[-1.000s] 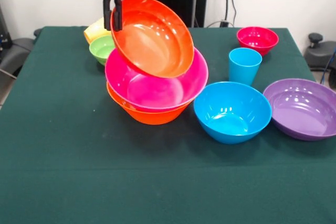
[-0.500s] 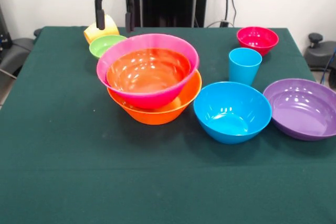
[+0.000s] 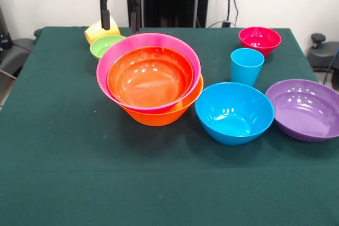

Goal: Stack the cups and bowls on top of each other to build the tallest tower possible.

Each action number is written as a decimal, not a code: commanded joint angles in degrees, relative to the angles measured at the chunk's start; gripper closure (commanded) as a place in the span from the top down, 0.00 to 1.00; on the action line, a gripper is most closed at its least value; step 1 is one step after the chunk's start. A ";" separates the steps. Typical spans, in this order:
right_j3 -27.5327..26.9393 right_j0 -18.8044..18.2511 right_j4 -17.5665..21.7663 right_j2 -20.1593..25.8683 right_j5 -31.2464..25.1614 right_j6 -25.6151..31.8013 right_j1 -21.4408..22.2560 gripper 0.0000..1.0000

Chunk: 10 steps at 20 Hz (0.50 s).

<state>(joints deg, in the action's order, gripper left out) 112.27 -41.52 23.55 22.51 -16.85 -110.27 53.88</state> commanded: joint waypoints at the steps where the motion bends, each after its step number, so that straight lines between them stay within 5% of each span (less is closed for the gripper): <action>1: 0.62 1.71 0.50 2.56 -5.94 1.54 0.39 1.00; 7: 2.91 1.56 -0.70 2.68 -8.58 2.61 5.08 1.00; 10: 3.75 2.33 -6.08 1.90 -20.07 5.65 13.54 1.00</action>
<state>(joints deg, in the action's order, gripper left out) 112.86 -41.52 21.85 22.51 -20.25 -110.27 58.32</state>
